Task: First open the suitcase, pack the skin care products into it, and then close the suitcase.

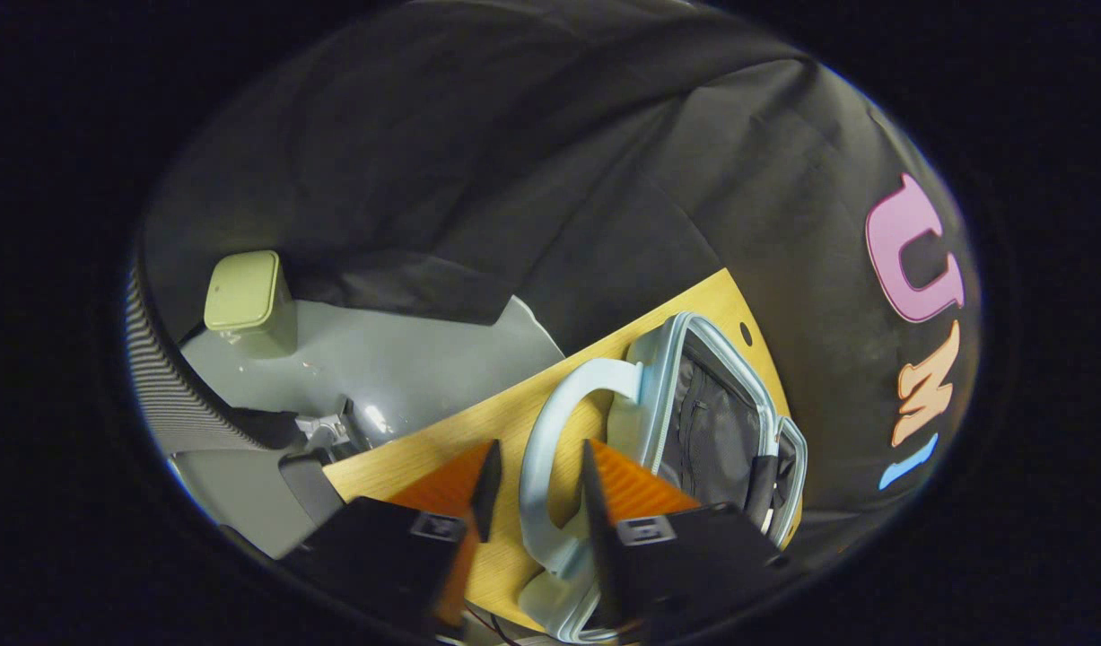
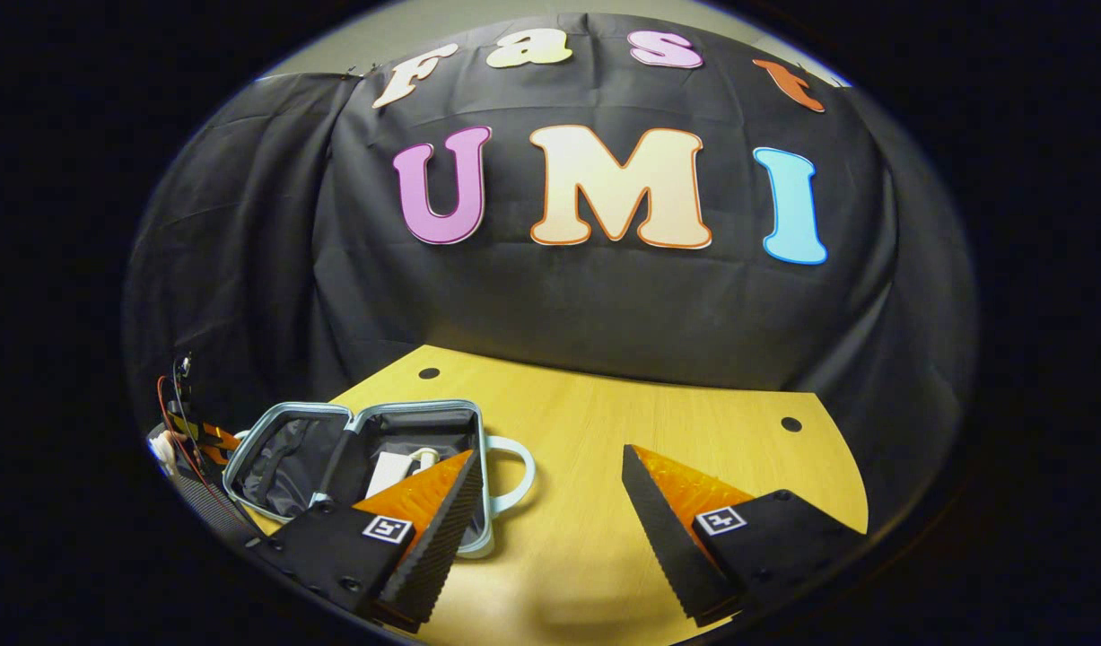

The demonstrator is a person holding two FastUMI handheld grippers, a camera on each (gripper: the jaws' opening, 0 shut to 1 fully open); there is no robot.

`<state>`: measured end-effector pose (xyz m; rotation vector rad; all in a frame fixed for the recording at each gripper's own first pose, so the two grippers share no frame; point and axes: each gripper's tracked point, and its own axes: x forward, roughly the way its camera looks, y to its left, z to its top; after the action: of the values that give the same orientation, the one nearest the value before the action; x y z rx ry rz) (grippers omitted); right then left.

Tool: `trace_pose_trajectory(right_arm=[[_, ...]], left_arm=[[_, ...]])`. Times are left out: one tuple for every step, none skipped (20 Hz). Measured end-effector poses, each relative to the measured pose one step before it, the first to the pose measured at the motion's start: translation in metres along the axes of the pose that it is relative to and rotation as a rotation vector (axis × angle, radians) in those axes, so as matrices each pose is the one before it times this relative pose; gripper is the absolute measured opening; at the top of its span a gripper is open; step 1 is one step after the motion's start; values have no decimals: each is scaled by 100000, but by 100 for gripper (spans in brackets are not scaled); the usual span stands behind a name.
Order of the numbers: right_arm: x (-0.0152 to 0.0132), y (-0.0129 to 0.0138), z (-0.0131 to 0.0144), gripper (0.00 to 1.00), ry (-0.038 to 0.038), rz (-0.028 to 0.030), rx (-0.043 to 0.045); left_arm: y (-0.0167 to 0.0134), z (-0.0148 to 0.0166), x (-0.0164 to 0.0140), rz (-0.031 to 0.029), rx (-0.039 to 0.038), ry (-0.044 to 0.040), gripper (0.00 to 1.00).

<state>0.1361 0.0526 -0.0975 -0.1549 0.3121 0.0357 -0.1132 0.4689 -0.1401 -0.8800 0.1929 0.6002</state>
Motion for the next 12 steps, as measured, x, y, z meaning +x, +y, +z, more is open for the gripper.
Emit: trace_pose_trajectory(right_arm=[[-237,-562,200,98,-869,-1390,-1050],[-303,-447,283,98,-945,-1084,-1316],[-261,-541,203,98,-707,-1170,-1443],[-233,-674,238,98,-668,-1359,-1394],[-260,-512,263,96,-813,-983,-717],[-311,-502,175,97,-624,-854,-166],[-229,-371,233,97,-817,-822,110],[-251,-535,247,97,-962,-916,210],[-306,-472,265,98,-763,-740,330],[-253,-442,86,99,-618,-385,480],[-217,-470,58,99,-633,-431,531],[-234,-553,-43,99,-530,-304,568]], left_arm=[[69,-317,-175,-310,388,1116,24],[-282,395,77,-1287,-82,-214,5],[-613,82,-411,-1874,32,361,2],[-377,4,-380,-1199,232,338,4],[-358,-63,-505,-717,457,184,2],[-494,111,-573,-602,493,-732,2],[-860,441,-785,-1649,819,-1697,2],[-987,361,-889,-1668,456,-1666,2],[-1180,423,-1060,-1916,831,-1542,2],[-1185,414,-1012,-1926,1381,-1470,2],[-1371,422,-1031,-2005,2191,-970,2],[-1612,473,-926,-1678,1674,-989,2]])
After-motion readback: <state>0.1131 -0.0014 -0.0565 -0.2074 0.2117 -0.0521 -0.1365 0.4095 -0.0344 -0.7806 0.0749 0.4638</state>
